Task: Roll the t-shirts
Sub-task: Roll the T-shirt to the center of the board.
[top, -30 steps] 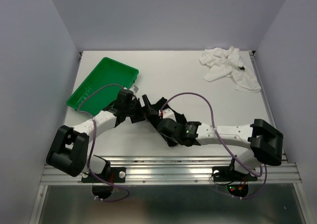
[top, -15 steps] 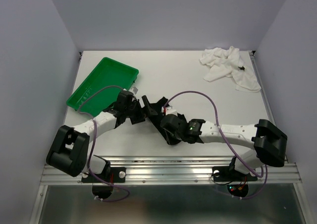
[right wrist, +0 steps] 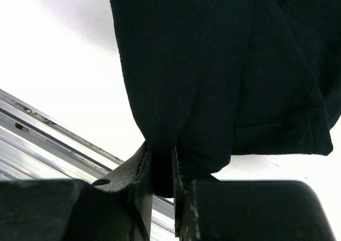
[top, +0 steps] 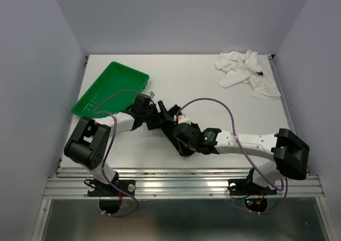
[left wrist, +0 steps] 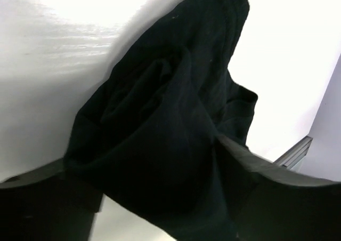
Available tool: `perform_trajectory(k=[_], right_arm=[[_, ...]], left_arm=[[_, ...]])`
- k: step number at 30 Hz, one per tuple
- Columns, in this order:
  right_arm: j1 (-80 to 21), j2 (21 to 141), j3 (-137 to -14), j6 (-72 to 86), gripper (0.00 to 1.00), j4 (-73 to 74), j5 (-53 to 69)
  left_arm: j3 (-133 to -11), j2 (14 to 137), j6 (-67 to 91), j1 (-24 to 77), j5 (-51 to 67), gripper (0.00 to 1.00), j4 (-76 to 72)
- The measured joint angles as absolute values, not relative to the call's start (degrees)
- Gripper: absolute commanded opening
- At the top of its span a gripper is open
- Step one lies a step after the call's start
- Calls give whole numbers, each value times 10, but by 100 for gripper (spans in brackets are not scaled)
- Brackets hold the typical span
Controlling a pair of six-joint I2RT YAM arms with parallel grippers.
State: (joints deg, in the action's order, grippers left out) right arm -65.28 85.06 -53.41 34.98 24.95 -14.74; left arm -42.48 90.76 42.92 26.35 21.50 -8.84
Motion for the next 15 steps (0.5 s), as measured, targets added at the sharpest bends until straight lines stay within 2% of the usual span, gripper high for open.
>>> perform_trajectory(k=[2, 3, 4, 5, 6, 7, 8, 9, 10, 11, 15], right_arm=[[-653, 851, -534, 350, 1, 249, -147], [-653, 851, -534, 352, 4, 250, -148], [-653, 851, -534, 352, 7, 250, -148], [-653, 851, -534, 352, 15, 251, -148], [-653, 851, -534, 352, 20, 251, -149], [-653, 851, -534, 352, 28, 251, -150], [-653, 851, -534, 351, 36, 252, -153], [-653, 851, -534, 348, 50, 255, -155], [-653, 851, -535, 345, 55, 258, -159], [-653, 851, -538, 347, 66, 265, -164], [-655, 851, -570, 334, 78, 307, -195]], left_arm=[[-429, 914, 434, 266, 215, 68, -96], [-429, 914, 438, 267, 214, 51, -100], [-429, 914, 445, 267, 214, 40, -102], [-430, 914, 444, 267, 213, 30, -102], [-431, 914, 449, 267, 213, 9, -102], [-432, 914, 455, 267, 212, 0, -102], [-434, 914, 456, 267, 213, 0, -100], [-436, 914, 463, 267, 211, 0, -96], [-438, 914, 466, 267, 211, 0, -93], [-441, 914, 470, 268, 209, 0, -86], [-459, 913, 496, 270, 199, 0, -45]])
